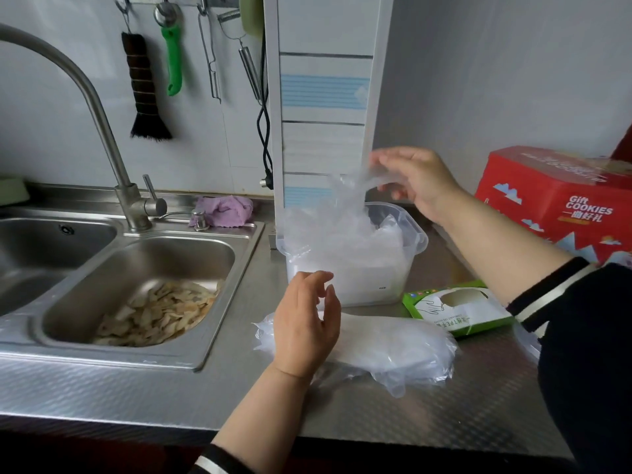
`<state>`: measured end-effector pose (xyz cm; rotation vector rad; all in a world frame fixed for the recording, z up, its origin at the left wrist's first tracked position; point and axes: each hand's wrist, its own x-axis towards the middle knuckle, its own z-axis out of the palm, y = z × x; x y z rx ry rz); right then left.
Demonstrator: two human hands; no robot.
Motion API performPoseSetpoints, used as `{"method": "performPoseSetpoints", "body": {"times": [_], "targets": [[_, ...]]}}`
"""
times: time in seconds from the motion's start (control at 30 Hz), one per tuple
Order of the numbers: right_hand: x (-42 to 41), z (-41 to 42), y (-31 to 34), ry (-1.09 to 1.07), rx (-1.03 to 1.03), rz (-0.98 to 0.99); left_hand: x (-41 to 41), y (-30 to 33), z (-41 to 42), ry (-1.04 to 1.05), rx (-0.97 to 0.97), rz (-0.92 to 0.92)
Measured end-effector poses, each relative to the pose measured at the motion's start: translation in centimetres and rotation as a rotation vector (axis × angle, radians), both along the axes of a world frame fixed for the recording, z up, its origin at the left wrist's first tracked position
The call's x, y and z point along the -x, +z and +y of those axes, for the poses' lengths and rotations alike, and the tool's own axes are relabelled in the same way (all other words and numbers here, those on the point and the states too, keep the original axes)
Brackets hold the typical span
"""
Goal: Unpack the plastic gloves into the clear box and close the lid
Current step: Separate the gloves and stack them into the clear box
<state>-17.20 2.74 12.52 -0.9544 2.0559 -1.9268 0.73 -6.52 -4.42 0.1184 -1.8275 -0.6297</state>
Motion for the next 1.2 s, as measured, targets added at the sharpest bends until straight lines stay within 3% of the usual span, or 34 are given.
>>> {"method": "performPoseSetpoints", "body": {"times": [0.17, 0.3, 0.5, 0.67, 0.77, 0.9, 0.97, 1.07, 1.13, 1.2], "targets": [[1.1, 0.0, -3.3, -0.051, -0.305, 0.068, -0.1, -0.1, 0.4, -0.04, 0.06, -0.147], [1.8, -0.2, -4.0, -0.002, -0.577, 0.142, -0.2, -0.1, 0.3, -0.053, 0.072, -0.149], [1.6, 0.4, -3.4, 0.103, -0.825, 0.22, -0.1, -0.1, 0.3, -0.07, 0.071, -0.201], [1.0, -1.0, -4.8, 0.041, -1.261, 0.621, 0.3, -0.6, 0.1, -0.256, 0.246, -0.488], [0.9, -1.1, -4.2, -0.009, -1.353, 0.7, 0.7, -1.0, 0.1, -0.302, 0.308, -0.66], [1.2, -0.4, -3.4, -0.101, -1.281, 0.692, 1.0, -1.4, 0.0, -0.266, 0.328, -0.648], [1.1, 0.2, -3.3, -0.155, -1.145, 0.71, 1.1, -1.5, -0.1, -0.265, 0.324, -0.605], [0.4, 1.6, -3.8, -0.248, -0.65, 0.81, 1.3, -1.9, -0.1, -0.263, 0.322, -0.522], [-1.3, 2.7, -4.6, -0.188, -0.313, 0.891, 1.4, -1.9, 0.0, -0.247, 0.295, -0.449], [-3.6, 4.2, -5.6, -0.075, -0.208, 0.881, 1.4, -1.6, 0.1, -0.222, 0.258, -0.375]]}}
